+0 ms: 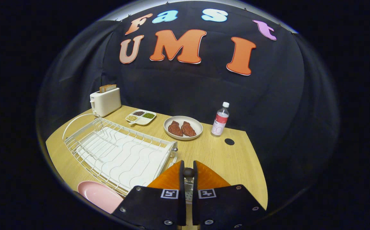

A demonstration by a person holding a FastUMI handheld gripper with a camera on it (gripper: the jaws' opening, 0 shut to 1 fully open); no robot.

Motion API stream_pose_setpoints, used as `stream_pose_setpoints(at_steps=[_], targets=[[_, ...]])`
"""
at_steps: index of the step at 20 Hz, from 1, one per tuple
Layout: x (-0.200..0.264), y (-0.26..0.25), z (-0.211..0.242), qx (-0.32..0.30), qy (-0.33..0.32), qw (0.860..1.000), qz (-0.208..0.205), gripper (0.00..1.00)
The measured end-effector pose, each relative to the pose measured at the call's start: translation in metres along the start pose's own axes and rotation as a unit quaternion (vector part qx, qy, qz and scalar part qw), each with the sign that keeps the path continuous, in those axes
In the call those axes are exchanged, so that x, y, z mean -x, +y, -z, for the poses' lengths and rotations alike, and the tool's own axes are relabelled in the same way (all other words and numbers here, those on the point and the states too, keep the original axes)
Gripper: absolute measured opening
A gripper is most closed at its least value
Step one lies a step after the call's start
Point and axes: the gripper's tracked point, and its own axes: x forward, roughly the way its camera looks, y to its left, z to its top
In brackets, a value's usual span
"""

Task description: Take the plate from the dish rack, then take the spoon from the basket and place it into the plate.

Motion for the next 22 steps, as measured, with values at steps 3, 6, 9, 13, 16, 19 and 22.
stream_pose_setpoints(at_steps=[3,6,9,13,16,19,22], targets=[[0.016,-0.008,-0.023,0.0,-0.02,1.0,0.008,0.08],[0.034,-0.015,-0.048,-0.004,-0.043,0.999,0.019,0.08],[0.058,-0.009,-0.071,0.0,-0.066,0.998,0.007,0.08],[0.081,0.026,-0.081,0.005,-0.089,0.995,-0.041,0.08],[0.094,0.059,-0.069,0.025,-0.081,0.994,-0.071,0.08],[0.104,0.081,-0.06,0.047,-0.078,0.992,-0.087,0.08],[0.119,0.104,-0.067,0.055,-0.087,0.988,-0.112,0.08]])
